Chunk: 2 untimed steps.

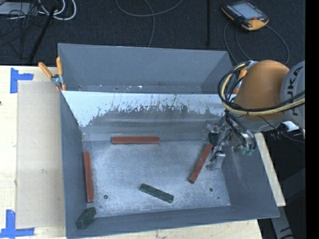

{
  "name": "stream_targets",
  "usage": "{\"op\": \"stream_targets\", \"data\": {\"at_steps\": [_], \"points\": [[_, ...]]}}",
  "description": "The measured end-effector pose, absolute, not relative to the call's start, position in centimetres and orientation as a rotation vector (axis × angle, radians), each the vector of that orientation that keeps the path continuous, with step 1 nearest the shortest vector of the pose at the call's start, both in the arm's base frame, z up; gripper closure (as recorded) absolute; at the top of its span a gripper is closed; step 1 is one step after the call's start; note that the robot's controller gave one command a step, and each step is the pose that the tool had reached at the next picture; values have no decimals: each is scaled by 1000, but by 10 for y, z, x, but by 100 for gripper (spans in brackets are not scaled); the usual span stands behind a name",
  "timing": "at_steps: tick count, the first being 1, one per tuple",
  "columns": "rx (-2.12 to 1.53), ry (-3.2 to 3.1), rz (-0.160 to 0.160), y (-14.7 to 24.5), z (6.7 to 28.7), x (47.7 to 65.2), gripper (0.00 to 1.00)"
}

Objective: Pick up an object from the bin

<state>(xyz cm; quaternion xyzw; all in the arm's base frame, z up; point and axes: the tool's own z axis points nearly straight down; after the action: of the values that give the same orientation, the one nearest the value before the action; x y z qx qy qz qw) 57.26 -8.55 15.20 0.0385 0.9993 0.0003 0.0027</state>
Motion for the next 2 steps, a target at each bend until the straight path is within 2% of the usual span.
{"op": "stream_targets", "data": {"at_steps": [1, 2], "points": [[120, 3135, -1, -74, 92, 572, 0], [-45, 3143, 1, -97, 69, 536, 100]]}}
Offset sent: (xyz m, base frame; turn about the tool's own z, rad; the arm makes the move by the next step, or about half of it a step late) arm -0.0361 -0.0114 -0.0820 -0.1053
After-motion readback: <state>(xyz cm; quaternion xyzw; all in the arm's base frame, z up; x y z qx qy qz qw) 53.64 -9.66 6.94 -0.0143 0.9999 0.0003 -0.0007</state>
